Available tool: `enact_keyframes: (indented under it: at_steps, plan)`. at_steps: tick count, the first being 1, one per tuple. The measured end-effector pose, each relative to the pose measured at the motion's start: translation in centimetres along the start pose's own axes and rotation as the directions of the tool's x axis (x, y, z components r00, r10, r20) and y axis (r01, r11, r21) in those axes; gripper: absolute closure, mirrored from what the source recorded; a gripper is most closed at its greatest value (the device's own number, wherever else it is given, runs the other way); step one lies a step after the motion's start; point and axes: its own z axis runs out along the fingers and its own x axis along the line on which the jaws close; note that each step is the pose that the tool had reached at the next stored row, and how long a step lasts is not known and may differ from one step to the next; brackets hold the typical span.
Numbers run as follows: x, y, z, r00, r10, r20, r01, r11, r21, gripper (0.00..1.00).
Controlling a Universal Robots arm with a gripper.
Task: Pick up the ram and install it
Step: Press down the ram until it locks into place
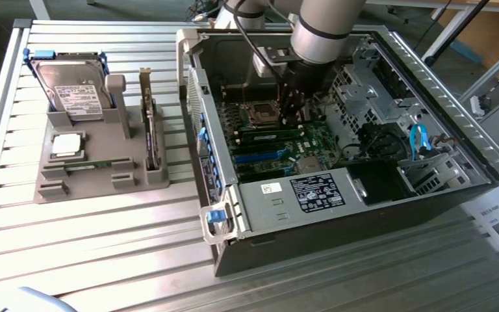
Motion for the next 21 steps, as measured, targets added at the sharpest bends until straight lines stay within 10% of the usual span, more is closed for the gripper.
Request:
enact_keyframes:
  at_steps: [21]
  plan:
    - [0.0, 2.52, 0.01, 1.0000, 0.000, 0.0000, 0.000, 1.0000, 0.0046, 0.90]
